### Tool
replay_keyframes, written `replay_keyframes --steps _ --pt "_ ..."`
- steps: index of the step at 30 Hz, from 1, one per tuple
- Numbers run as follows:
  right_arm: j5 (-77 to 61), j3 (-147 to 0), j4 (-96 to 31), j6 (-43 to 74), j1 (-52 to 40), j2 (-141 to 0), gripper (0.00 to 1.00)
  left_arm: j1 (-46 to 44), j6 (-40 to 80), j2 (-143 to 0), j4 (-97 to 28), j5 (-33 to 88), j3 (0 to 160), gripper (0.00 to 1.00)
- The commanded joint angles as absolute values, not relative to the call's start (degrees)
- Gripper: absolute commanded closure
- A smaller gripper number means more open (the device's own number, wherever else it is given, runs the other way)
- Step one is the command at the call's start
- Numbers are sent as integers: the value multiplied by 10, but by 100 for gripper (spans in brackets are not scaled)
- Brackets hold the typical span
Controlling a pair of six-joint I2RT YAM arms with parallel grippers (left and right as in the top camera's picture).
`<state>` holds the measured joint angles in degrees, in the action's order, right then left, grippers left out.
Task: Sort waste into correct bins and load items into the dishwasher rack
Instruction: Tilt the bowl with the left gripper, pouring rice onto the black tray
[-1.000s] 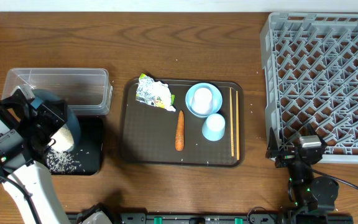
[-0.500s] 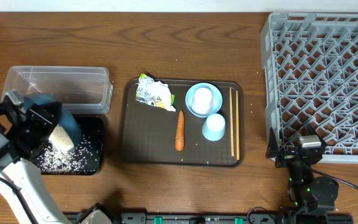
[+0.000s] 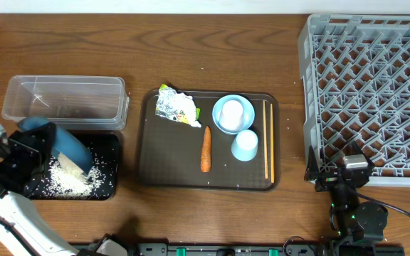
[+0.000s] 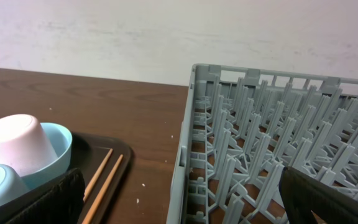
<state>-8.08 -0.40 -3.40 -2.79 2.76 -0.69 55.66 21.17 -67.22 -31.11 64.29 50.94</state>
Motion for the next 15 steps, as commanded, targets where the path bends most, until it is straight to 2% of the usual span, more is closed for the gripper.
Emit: replay_keyframes --steps 1,11,15 --pt "-79 -3 -36 -35 30 -5 1 571 218 -670 -310 696 514 94" --pt "-79 -3 -36 -35 30 -5 1 579 273 -676 -302 776 513 94" --pt "-79 -3 -36 -35 30 -5 1 602 275 -681 -316 770 513 94"
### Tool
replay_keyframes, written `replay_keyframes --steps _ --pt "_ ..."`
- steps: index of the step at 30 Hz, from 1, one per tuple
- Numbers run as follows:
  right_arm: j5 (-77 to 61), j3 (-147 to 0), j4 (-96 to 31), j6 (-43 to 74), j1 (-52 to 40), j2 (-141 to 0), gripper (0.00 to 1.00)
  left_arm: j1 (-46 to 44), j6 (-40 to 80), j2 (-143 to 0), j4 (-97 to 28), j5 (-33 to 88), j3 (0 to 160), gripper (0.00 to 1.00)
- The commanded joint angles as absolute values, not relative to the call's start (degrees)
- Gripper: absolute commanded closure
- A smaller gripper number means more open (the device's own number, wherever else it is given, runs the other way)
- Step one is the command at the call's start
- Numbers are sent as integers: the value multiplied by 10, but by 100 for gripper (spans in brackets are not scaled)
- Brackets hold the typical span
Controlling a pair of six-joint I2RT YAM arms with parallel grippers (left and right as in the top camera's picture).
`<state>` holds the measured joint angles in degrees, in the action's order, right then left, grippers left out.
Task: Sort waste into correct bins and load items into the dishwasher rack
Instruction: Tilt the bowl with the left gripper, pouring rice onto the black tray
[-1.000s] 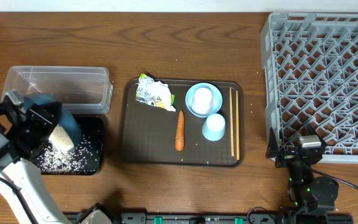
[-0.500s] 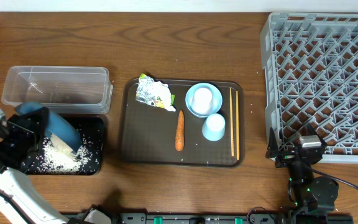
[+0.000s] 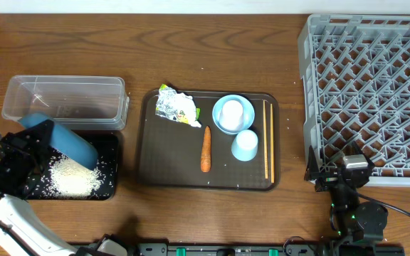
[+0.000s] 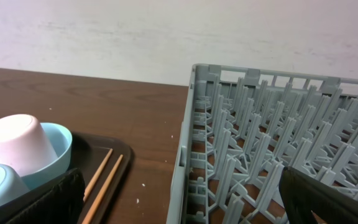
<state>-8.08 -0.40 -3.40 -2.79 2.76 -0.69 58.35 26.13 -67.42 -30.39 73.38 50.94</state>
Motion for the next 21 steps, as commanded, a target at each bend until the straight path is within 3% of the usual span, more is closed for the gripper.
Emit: replay_keyframes --steps 1,5,19,21 --pt "-79 -3 -36 -35 30 -5 1 609 275 -682 -320 780 513 94" --pt "-79 -3 -36 -35 30 -5 1 628 252 -688 -329 740 513 94" --pt "-79 -3 -36 -35 30 -5 1 669 251 -703 -351 842 512 94" --pt "-79 -3 -36 -35 30 -5 1 670 247 -704 -341 798 512 94"
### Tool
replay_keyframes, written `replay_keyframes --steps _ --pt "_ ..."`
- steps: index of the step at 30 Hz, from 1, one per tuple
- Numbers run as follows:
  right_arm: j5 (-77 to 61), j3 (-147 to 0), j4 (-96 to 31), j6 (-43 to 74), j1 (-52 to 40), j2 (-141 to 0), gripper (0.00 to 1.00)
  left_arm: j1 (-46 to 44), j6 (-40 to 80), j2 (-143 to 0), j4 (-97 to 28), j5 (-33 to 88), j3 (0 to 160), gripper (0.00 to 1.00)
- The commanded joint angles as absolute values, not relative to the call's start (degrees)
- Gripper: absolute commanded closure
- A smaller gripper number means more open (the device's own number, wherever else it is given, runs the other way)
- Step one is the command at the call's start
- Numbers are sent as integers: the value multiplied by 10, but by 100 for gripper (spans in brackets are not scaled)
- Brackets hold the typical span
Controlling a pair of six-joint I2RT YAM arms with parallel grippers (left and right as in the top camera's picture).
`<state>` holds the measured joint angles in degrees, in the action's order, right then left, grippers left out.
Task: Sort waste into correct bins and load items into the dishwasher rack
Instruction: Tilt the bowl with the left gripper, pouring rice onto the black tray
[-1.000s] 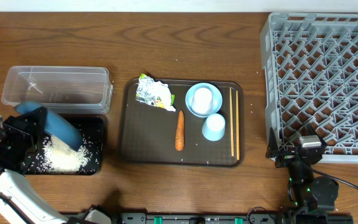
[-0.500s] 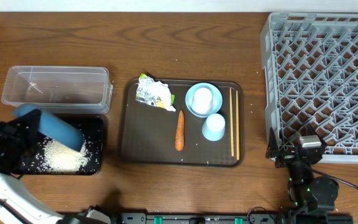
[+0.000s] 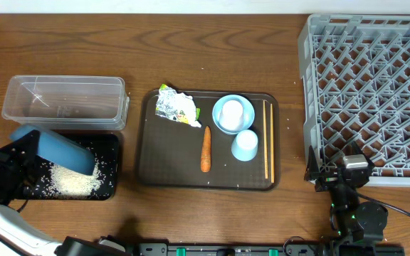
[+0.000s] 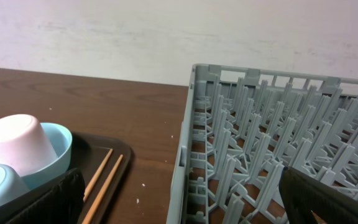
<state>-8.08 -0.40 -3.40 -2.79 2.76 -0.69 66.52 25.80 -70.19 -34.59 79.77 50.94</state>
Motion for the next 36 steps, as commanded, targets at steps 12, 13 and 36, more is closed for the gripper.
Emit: replay_keyframes --steps 12,13,36 --pt "-79 -3 -36 -35 30 -5 1 685 207 -716 -373 827 512 94" --pt "-79 -3 -36 -35 30 -5 1 685 206 -717 -387 851 512 94" --pt "-79 -3 -36 -35 30 -5 1 667 153 -667 -422 897 512 94"
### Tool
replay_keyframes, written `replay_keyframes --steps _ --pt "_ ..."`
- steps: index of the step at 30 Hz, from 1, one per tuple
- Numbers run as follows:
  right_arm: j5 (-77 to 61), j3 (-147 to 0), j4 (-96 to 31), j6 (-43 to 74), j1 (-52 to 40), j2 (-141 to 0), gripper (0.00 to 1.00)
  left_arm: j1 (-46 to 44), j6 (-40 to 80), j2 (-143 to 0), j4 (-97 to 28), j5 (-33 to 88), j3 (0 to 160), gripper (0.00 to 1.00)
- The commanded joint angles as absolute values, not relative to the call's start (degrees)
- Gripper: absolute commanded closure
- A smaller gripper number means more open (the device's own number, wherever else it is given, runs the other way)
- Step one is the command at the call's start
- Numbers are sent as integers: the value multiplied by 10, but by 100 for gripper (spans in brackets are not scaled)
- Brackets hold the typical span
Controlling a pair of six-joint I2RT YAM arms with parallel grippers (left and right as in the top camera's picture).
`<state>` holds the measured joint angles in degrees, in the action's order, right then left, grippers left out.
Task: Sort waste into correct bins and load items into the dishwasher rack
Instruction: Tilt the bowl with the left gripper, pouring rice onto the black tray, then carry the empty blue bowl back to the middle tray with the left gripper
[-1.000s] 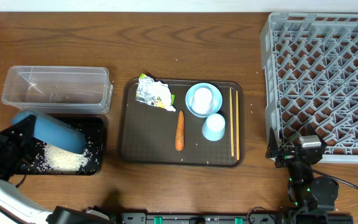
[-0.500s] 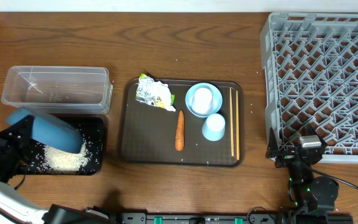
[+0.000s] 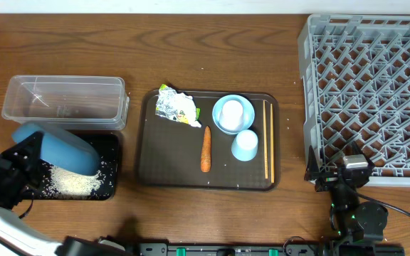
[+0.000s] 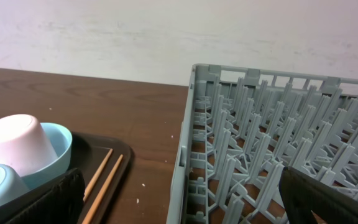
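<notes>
My left gripper (image 3: 18,165) is shut on a large blue bowl (image 3: 57,149), held tilted over the black bin (image 3: 112,186), where white rice (image 3: 73,183) lies in a heap. On the dark tray (image 3: 148,142) lie a crumpled wrapper (image 3: 176,106), a carrot (image 3: 206,148), a white cup (image 3: 232,112) inside a small blue bowl (image 3: 219,124), a light blue cup (image 3: 245,146) and chopsticks (image 3: 267,142). My right gripper (image 3: 342,172) rests open at the front-left corner of the grey dishwasher rack (image 3: 372,85), with nothing between its fingers (image 4: 48,199).
A clear plastic container (image 3: 64,99) stands just behind the black bin. The right wrist view shows the rack's wall (image 4: 188,143) straight ahead, with the chopsticks (image 4: 101,180) and white cup (image 4: 17,143) to its left. Bare wooden table (image 3: 290,142) lies between tray and rack.
The blue bowl looks slightly larger and more level over the black bin, so my left gripper has lifted it a little. The right arm has not moved.
At first the blue bowl was tipped steeply into the black bin with rice at its mouth. Then the rice lay heaped in the bin and the bowl sat higher. After that my left arm stood further left, and now the bowl hangs over the bin.
</notes>
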<state>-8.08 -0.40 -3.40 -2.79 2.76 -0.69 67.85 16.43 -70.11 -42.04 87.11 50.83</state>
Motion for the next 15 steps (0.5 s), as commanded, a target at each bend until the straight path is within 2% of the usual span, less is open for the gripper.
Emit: replay_keyframes --steps 1,4,10,12,15 --pt "-79 -3 -36 -35 30 -5 1 662 153 -656 -421 879 512 94" --pt "-79 -3 -36 -35 30 -5 1 649 163 -625 -437 717 513 94" --pt "-79 -3 -36 -35 30 -5 1 638 139 -592 -480 589 513 94" --pt "-79 -3 -36 -35 30 -5 1 638 123 -589 -496 607 513 94" --pt "-79 -3 -36 -35 30 -5 1 638 110 -585 -506 717 513 94"
